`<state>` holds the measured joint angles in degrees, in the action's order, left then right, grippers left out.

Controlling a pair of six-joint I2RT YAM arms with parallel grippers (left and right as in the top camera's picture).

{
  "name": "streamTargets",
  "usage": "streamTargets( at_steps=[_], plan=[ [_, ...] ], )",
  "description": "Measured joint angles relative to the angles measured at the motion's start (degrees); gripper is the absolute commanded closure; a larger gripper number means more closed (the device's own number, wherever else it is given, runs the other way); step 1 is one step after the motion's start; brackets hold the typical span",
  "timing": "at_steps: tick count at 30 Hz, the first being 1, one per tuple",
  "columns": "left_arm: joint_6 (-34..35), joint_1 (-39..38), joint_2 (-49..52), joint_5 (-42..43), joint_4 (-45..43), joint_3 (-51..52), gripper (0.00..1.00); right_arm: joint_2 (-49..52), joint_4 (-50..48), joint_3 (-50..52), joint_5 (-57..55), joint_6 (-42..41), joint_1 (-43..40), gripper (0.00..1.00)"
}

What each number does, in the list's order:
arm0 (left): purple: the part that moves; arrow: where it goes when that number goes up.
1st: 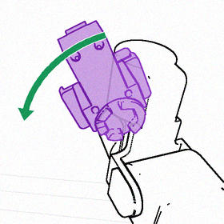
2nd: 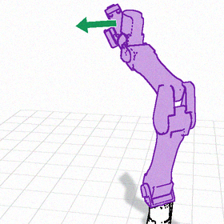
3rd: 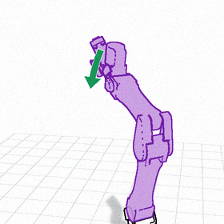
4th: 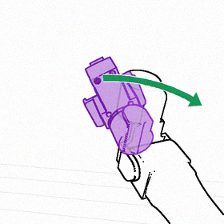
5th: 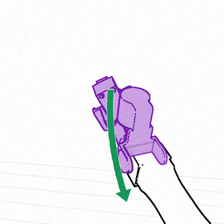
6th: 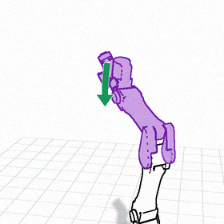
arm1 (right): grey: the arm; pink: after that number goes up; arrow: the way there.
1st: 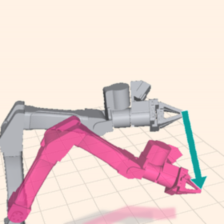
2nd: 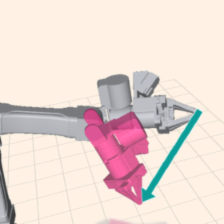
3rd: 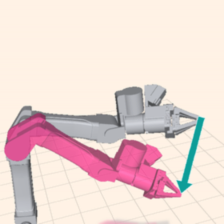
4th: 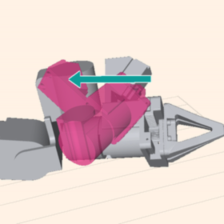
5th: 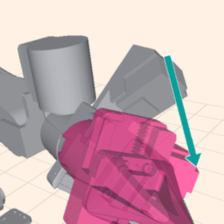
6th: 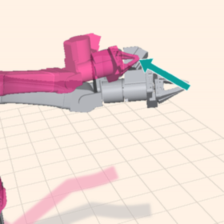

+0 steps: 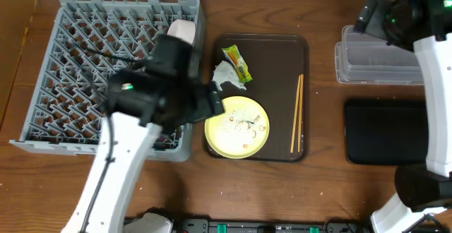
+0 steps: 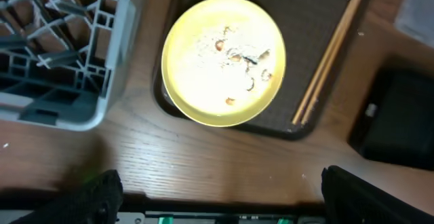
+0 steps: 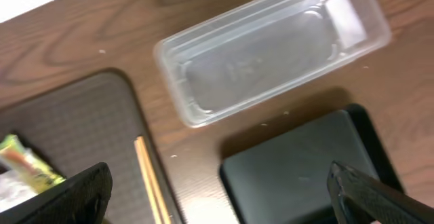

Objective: Sort waste into correct bins and load items into the dishwasher

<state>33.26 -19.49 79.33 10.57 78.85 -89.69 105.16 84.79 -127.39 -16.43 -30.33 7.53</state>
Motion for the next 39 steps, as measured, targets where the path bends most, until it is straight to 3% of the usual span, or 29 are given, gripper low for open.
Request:
streamTargets(
  at_steps=[1, 9, 14, 17, 18, 20, 23, 27, 29, 32, 35, 39],
  plan=[
    [2.01, -2.75, 1.57, -1.55, -0.55, 0.02, 0.11, 0.00, 0.02, 0.00, -0.39, 0.61, -1.73, 0.01],
    [5.70, -9.79, 14.03, -5.09, -4.42, 0.11, 0.11, 0.00, 2.01, 0.00, 8.50, 2.84, -8.98, 0.01],
    [5.77, -7.67, 15.52, -8.87, -4.70, 0.09, 0.11, 0.00, 0.81, 0.00, 23.91, 14.80, -6.97, 0.01],
    [5.57, -3.87, 15.26, -10.40, -4.31, -0.04, 0.10, 0.17, -0.63, 0.00, 31.34, 22.05, -1.81, 0.01],
    [5.51, -1.07, 14.73, -11.04, -4.22, -0.07, 0.02, 0.85, -2.10, 0.00, 34.05, 24.90, 2.84, 0.01],
    [5.20, 3.80, 13.00, -11.72, -3.45, -0.13, 0.02, 1.84, -3.54, 0.02, 35.01, 26.34, 6.58, 0.01],
    [5.38, 14.03, 9.29, -12.41, 0.28, -0.46, 0.02, 5.70, -8.35, 0.02, 33.59, 26.88, 14.01, 0.04],
    [5.35, 24.57, 7.78, -13.16, 4.68, -0.79, 0.02, 18.10, -16.31, 0.02, 25.35, 23.61, 24.79, 0.05],
    [5.33, 27.67, 7.80, -13.60, 4.72, -0.79, 0.02, 23.19, -17.73, 0.15, 23.23, 22.84, 27.41, 0.11],
    [5.33, 29.75, 7.80, -13.66, 4.66, -0.79, 0.02, 30.36, -21.03, 0.42, 21.22, 21.92, 30.80, 0.37],
    [5.33, 30.36, 7.80, -13.77, 4.70, -0.79, 0.02, 35.41, -23.34, 0.55, 17.46, 19.91, 33.97, 0.55],
    [5.33, 30.36, 7.80, -13.77, 4.70, -0.79, 0.02, 36.00, -24.76, 0.72, 13.27, 18.56, 35.08, 0.58]
  ],
)
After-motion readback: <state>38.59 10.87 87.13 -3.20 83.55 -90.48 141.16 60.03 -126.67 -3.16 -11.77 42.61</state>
